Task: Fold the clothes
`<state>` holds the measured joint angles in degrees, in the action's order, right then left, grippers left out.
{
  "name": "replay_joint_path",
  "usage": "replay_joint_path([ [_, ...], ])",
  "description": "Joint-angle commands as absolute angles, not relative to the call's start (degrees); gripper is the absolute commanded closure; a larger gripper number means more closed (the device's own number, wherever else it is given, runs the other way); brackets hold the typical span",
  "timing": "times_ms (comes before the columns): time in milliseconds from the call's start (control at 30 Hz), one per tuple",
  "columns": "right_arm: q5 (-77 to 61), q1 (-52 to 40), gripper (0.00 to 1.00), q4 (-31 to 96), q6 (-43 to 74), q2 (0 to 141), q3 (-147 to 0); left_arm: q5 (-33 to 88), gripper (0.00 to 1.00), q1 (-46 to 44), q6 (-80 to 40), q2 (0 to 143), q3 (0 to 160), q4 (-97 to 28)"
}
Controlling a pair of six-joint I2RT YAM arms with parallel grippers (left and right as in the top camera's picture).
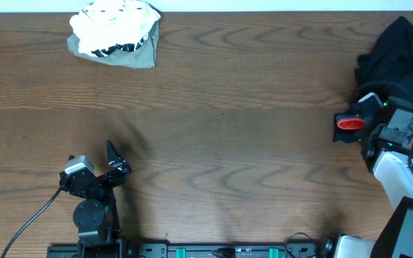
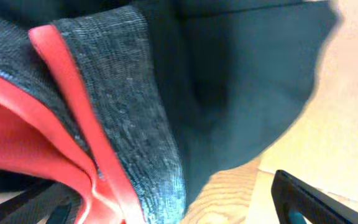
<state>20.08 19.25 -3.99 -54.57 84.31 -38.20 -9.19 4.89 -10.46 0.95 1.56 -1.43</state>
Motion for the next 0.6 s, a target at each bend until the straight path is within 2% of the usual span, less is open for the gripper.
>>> replay_joint_path([
  [0, 18.7, 20.1, 0.03, -6.0, -50.6, 84.5, -38.1, -9.5, 0.02, 5.2, -10.1, 0.6, 0.2, -3.2],
  [567, 14.9, 20.1, 0.05, -1.2, -50.7, 89.6, -38.1, -9.5, 0.02, 5.2, -10.1, 0.6, 0.2, -3.2],
])
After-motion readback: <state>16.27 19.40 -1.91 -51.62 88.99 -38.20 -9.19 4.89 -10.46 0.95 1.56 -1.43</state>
